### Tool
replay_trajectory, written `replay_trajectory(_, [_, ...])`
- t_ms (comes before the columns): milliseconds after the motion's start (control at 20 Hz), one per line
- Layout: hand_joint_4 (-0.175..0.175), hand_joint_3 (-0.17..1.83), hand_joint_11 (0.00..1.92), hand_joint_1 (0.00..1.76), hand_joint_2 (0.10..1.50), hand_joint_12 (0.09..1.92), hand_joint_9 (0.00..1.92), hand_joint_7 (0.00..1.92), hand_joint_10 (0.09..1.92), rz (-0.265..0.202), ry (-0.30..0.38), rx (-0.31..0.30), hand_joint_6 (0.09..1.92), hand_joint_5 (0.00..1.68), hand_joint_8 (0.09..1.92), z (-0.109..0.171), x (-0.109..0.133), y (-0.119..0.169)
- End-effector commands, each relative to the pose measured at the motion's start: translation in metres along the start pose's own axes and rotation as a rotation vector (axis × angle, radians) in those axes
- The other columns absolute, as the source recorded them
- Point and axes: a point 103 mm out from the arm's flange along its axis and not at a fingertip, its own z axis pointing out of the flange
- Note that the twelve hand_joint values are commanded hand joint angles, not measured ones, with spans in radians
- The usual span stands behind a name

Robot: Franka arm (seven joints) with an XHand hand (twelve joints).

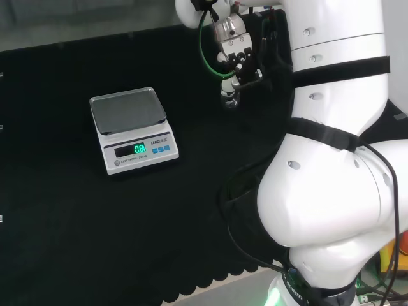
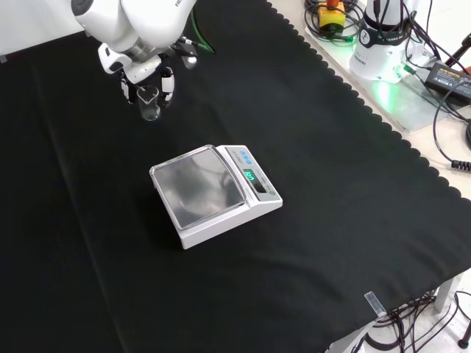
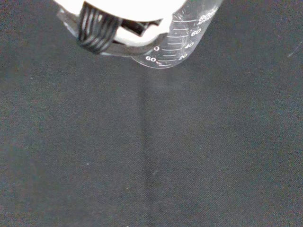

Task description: Pick up the beaker.

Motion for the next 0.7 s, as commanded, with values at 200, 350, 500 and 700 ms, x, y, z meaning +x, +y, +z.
replay_trajectory(200, [-0.128, 0.57, 1.54, 1.18, 0.66, 0.59, 1.42, 1.04, 0.09, -0.015, -0.032, 0.007, 0.25, 1.04, 0.41, -0.027, 0.013, -0.015])
replay_trajectory(350, [-0.129, 0.57, 1.55, 1.18, 0.66, 0.58, 1.42, 1.04, 0.09, -0.017, -0.045, 0.002, 0.25, 1.04, 0.41, -0.038, 0.02, -0.022])
replay_trajectory(500, [-0.13, 0.57, 1.55, 1.17, 0.66, 0.58, 1.43, 1.04, 0.09, -0.022, -0.054, -0.007, 0.25, 1.03, 0.41, -0.051, 0.028, -0.031])
replay_trajectory(700, [-0.13, 0.57, 1.55, 1.16, 0.66, 0.58, 1.43, 1.04, 0.09, -0.028, -0.061, -0.016, 0.25, 1.03, 0.4, -0.068, 0.04, -0.042])
